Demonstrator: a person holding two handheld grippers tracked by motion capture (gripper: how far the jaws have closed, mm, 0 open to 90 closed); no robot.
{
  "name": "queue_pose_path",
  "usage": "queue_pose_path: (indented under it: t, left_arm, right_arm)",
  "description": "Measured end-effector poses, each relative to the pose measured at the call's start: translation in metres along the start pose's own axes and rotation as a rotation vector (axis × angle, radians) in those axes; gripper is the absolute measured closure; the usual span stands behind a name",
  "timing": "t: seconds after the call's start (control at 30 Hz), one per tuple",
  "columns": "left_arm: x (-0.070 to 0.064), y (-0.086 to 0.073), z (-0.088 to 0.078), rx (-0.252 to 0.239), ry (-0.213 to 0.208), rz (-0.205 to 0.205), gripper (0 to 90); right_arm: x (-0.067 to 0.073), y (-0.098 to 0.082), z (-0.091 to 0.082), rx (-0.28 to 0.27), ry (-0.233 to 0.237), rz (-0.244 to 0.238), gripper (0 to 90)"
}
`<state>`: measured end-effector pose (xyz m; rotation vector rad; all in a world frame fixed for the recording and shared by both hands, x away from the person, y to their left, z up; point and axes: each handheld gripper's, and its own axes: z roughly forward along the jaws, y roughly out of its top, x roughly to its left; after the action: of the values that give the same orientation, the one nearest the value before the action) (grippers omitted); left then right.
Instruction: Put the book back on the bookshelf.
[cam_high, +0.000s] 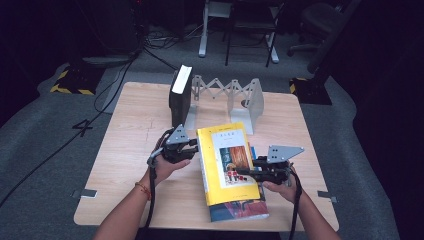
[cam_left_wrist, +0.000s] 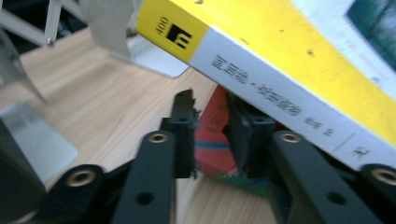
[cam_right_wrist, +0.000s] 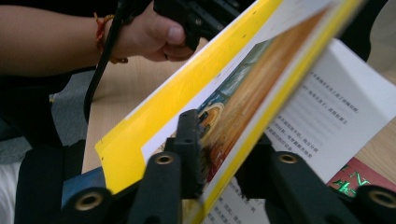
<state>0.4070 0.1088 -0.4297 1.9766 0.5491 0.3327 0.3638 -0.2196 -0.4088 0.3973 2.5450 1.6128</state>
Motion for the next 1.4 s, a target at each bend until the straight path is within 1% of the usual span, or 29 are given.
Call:
queue_pose_path:
  t: [0.03, 0.07, 0.1, 0.13, 0.2, 0.23, 0.3, 0.33, 0.4, 0.43, 0.5, 0.63, 0.67, 0.7, 0.8, 0.87, 0.93, 0.97, 1.03, 1.07, 1.1, 1.2, 1.3, 1.4]
  left_arm:
    - [-0.001, 0.002, 0.0, 0.0, -0.009, 0.014, 77.4]
    - [-0.003, 0.005, -0.001, -0.001, -0.013, 0.033, 79.4]
    - [-0.006, 0.009, -0.001, 0.0, -0.017, 0.051, 81.3]
    - [-0.007, 0.012, 0.0, -0.001, -0.021, 0.057, 82.1]
    - [-0.01, 0.017, -0.001, -0.017, -0.038, 0.071, 83.5]
    - [-0.012, 0.02, -0.002, -0.021, -0.043, 0.081, 84.7]
    - [-0.015, 0.026, -0.002, -0.017, -0.052, 0.108, 85.8]
    - [-0.017, 0.028, -0.002, -0.017, -0.052, 0.112, 87.1]
    - [-0.019, 0.032, -0.002, -0.009, -0.042, 0.12, 89.1]
    - [-0.018, 0.034, -0.003, -0.014, -0.05, 0.117, 89.2]
    - [-0.018, 0.038, -0.005, -0.021, -0.053, 0.122, 89.3]
    - [-0.019, 0.051, -0.011, -0.044, -0.041, 0.132, 89.3]
    - [-0.019, 0.055, -0.013, -0.045, -0.039, 0.14, 89.3]
    - [-0.019, 0.059, -0.015, -0.047, -0.031, 0.152, 89.3]
    - [-0.021, 0.07, -0.022, -0.062, -0.021, 0.162, 89.1]
    - [-0.022, 0.074, -0.025, -0.07, -0.02, 0.169, 88.8]
    - [-0.024, 0.075, -0.026, -0.069, -0.011, 0.172, 88.3]
    - [-0.025, 0.075, -0.027, -0.074, -0.012, 0.167, 87.7]
    - [-0.026, 0.073, -0.029, -0.083, -0.015, 0.157, 84.8]
    - [-0.027, 0.072, -0.03, -0.087, -0.014, 0.164, 83.9]
    - [-0.028, 0.071, -0.031, -0.09, -0.016, 0.159, 83.0]
    - [-0.033, 0.068, -0.036, -0.1, -0.006, 0.152, 78.6]
    - [-0.037, 0.062, -0.039, -0.083, 0.007, 0.158, 71.9]
    - [-0.041, 0.052, -0.043, -0.069, 0.035, 0.149, 67.7]
  right_arm:
    - [0.0, 0.001, 0.001, 0.003, 0.008, 0.0, 61.3]
    - [0.0, 0.003, 0.002, 0.009, 0.014, -0.003, 57.9]
    - [0.0, 0.005, 0.003, 0.02, 0.007, -0.01, 55.8]
    - [0.0, 0.008, 0.005, 0.035, 0.007, -0.018, 54.9]
    - [0.0, 0.012, 0.006, 0.036, -0.004, -0.026, 57.5]
    - [-0.001, 0.013, 0.006, 0.029, -0.013, -0.02, 58.8]
    - [-0.002, 0.016, 0.005, 0.028, -0.033, -0.02, 66.8]
    - [-0.003, 0.017, 0.006, 0.037, -0.047, -0.019, 70.6]
    - [-0.004, 0.019, 0.004, 0.031, -0.047, -0.024, 75.2]
    - [-0.003, 0.019, 0.003, 0.028, -0.053, -0.028, 76.6]
    - [-0.002, 0.021, 0.002, 0.017, -0.068, -0.042, 78.6]
    - [-0.001, 0.026, -0.001, -0.011, -0.101, -0.065, 82.5]
    - [0.0, 0.028, -0.001, -0.02, -0.115, -0.073, 83.1]
    - [0.001, 0.029, -0.002, -0.024, -0.128, -0.089, 83.7]
    - [0.003, 0.034, -0.003, -0.042, -0.158, -0.115, 85.3]
    - [0.006, 0.035, -0.003, -0.058, -0.172, -0.134, 86.6]
    - [0.009, 0.036, -0.003, -0.065, -0.18, -0.15, 86.8]
    - [0.011, 0.035, -0.003, -0.064, -0.186, -0.161, 86.8]
    - [0.016, 0.034, -0.004, -0.068, -0.192, -0.178, 86.8]
    - [0.018, 0.034, -0.004, -0.071, -0.197, -0.185, 86.9]
    - [0.02, 0.033, -0.005, -0.071, -0.197, -0.191, 86.9]
    - [0.027, 0.032, -0.007, -0.076, -0.198, -0.213, 86.9]
    - [0.032, 0.031, -0.009, -0.082, -0.203, -0.23, 86.8]
    - [0.035, 0.028, -0.01, -0.09, -0.211, -0.232, 86.7]
